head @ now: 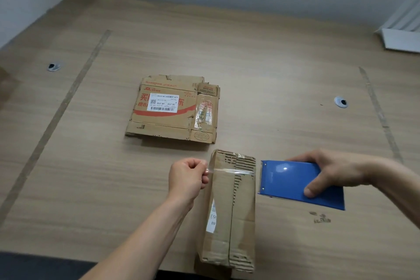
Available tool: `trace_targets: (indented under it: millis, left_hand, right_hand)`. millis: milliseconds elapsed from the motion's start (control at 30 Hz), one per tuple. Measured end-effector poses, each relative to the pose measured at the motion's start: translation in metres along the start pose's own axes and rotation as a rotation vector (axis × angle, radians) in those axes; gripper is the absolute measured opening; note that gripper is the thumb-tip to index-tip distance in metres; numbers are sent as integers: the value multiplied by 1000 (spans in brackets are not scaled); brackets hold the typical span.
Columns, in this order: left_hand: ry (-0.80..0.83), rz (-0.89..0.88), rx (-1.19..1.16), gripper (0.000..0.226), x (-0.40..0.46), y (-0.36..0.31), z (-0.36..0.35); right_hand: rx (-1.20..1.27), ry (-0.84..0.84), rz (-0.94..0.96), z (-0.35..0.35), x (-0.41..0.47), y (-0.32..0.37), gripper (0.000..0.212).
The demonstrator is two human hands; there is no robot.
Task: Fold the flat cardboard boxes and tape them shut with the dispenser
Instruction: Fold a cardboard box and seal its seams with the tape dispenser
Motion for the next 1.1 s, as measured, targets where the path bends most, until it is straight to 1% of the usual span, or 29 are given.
trace_targets:
  millis: [100, 233, 433, 567, 667, 733, 767, 800, 833, 867, 900, 933, 967, 1000, 1067, 1100]
  left_hand:
    - [-30, 8, 82, 25, 3, 7, -5]
    - [-70, 13, 192, 28, 5, 12, -5]
    - [-50, 28, 312, 27, 9, 13, -10]
    - [-99, -38, 459, 31, 3, 1, -10]
    - [-133, -37, 605, 19, -3, -6, -8]
    - [-137, 35, 711, 54, 0, 4, 0]
    - [-155, 0, 724, 66, -2, 4, 4]
    - [-190, -134, 735, 70, -6, 0, 4]
    - [-219, -359, 769, 69, -17, -10, 0]
    - [-215, -621, 837, 68, -30, -16, -13]
    - [-168, -856, 936, 71, -47, -19, -31]
    - [-90, -1016, 1066, 77, -61, -16, -48]
    - [20, -1066, 1208, 86, -68, -8, -62]
    - [130, -1046, 1328, 96, -70, -1, -70]
    - [305, -924, 1521, 113, -66, 13, -75]
    - [337, -892, 1588, 117, -66, 17, -74]
  right_hand:
    - [-20, -11, -13, -5, 10, -6, 65]
    - [5, -17, -16, -12, 23, -11, 63]
    - [34, -11, -29, -10, 28, -16, 66]
    - [24, -6, -20, -11, 29, -15, 65]
    - [17, -8, -19, -9, 28, -13, 65]
    - [14, -2, -18, -9, 27, -13, 63]
    - [12, 0, -15, -9, 26, -13, 63]
    - [10, -1, -12, -10, 26, -13, 62]
    - [9, -4, -9, -10, 27, -12, 62]
    - [9, -5, -7, -11, 28, -12, 61]
    - [10, -5, -4, -11, 28, -12, 61]
    - [10, -3, -1, -12, 29, -11, 61]
    - [12, -2, 3, -12, 29, -11, 61]
    - [12, -3, 6, -13, 29, -10, 61]
    - [12, -9, 1, -14, 29, -11, 62]
    - [14, -12, -3, -13, 30, -12, 62]
Point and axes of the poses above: each hand's wrist, its own x-axis towards the middle knuckle, its own z-axis out of the back of the hand, y = z × x, the point moved 6 cm from there along x, towards the middle knuckle, and after that the axes turned 13 degrees about x, right-handed, at the moved point
